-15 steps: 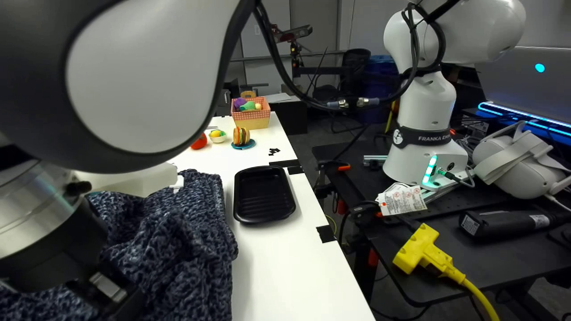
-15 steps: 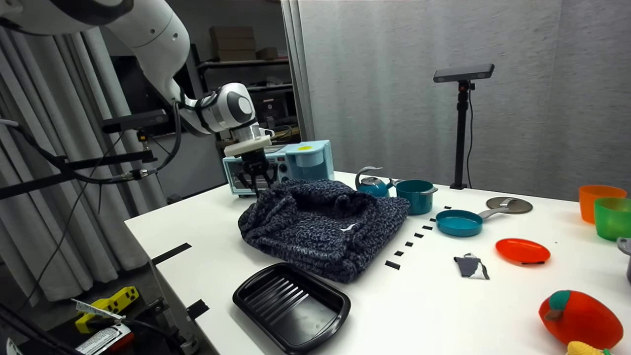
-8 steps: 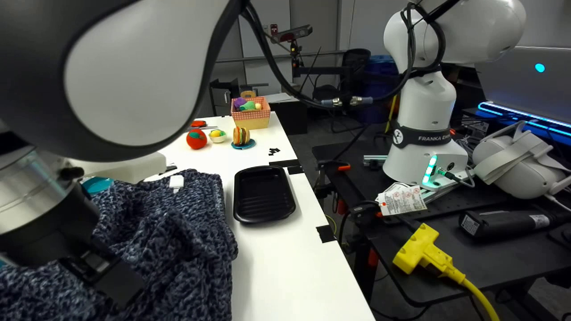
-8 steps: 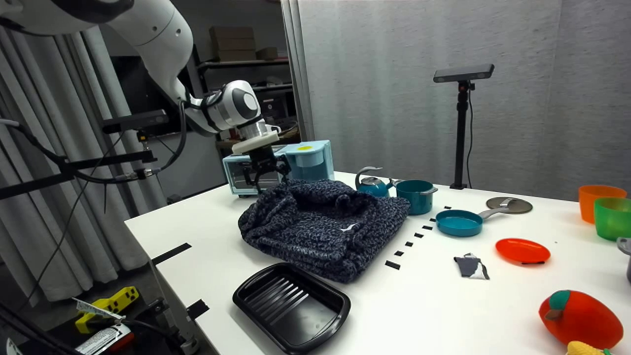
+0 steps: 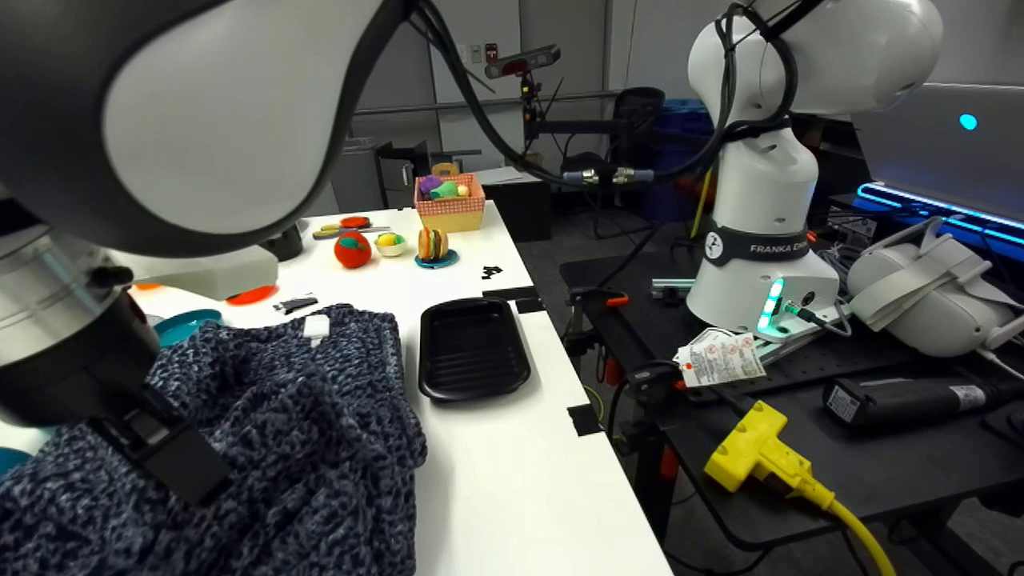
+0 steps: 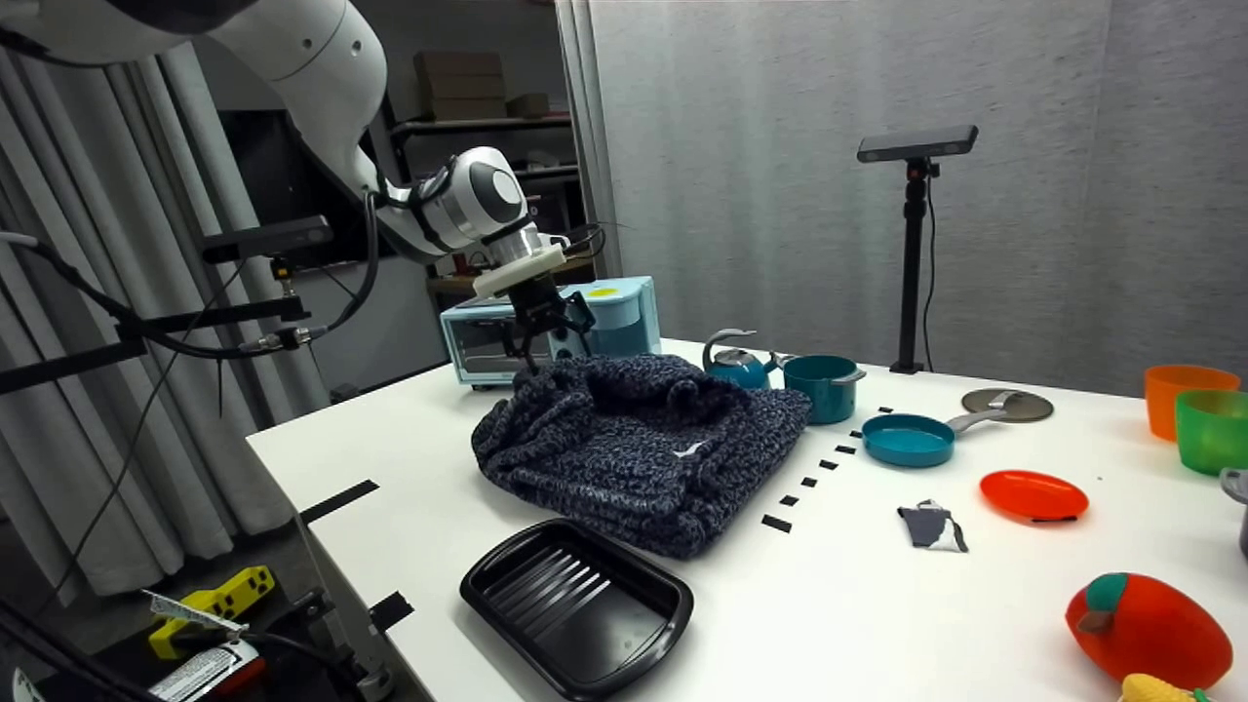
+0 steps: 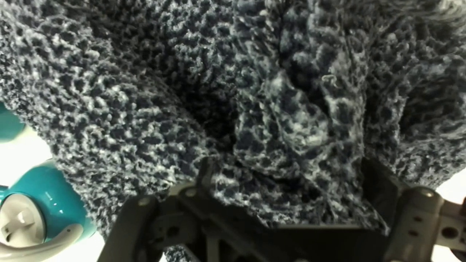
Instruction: Unfold the fleece blanket once from right to left
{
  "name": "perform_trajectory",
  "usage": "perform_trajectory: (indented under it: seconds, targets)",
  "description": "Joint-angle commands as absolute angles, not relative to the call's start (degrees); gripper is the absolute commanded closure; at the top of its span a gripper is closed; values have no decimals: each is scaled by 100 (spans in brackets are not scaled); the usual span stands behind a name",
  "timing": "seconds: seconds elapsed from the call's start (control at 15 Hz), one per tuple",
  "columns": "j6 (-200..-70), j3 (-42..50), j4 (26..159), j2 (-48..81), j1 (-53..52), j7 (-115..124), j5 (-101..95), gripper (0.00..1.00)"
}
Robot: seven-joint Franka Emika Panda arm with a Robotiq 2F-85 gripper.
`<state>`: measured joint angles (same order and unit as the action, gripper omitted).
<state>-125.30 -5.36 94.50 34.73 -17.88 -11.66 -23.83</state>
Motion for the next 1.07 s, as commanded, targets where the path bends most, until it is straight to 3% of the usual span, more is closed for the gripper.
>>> perform_trajectory:
  seconds: [0.0, 1.0]
  targets:
    - [-12367, -620, 9514, 3321, -1782, -1129, -2386, 0]
    - [-12487, -1117, 10116, 3108, -1678, -1406, -1705, 0]
